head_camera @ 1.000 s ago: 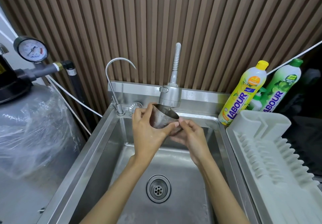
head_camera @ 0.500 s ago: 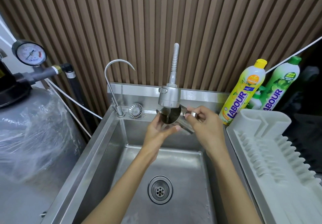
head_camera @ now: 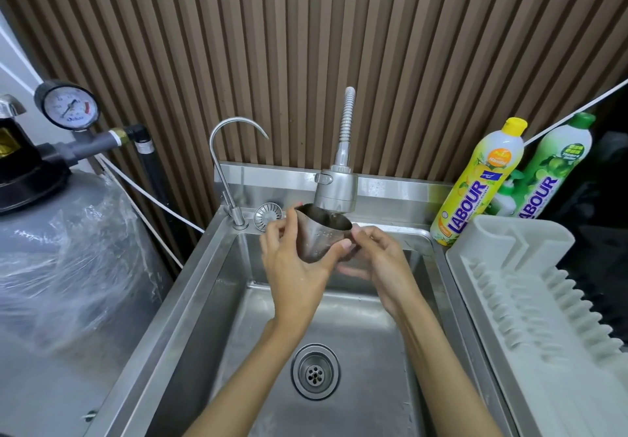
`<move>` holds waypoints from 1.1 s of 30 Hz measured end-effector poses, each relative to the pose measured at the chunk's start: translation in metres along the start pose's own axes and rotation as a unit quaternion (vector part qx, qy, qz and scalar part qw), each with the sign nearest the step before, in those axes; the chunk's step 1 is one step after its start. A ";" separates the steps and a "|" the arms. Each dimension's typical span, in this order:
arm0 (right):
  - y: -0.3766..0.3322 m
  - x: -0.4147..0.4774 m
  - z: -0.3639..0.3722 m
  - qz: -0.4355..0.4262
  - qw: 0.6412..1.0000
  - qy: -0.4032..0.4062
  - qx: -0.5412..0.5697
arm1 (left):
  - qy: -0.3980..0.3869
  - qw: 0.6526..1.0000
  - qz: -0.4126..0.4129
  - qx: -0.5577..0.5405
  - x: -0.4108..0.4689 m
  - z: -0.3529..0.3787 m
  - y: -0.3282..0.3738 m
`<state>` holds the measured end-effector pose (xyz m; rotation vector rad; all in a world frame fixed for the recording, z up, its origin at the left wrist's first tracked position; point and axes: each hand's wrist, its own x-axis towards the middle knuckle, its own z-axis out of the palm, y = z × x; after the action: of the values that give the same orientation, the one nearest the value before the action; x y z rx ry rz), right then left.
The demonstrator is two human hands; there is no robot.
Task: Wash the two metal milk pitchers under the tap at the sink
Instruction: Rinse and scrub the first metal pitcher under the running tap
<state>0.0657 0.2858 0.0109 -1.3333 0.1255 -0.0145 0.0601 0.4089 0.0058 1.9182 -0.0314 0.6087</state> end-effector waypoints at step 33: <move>-0.008 -0.004 0.005 0.010 0.991 0.089 -0.098 | -0.016 0.999 -0.027 0.005 0.008 0.000 -0.004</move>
<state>0.0630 0.2893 0.0200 -1.5265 0.2976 -0.1074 0.0686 0.4126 0.0060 1.9332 0.0030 0.5420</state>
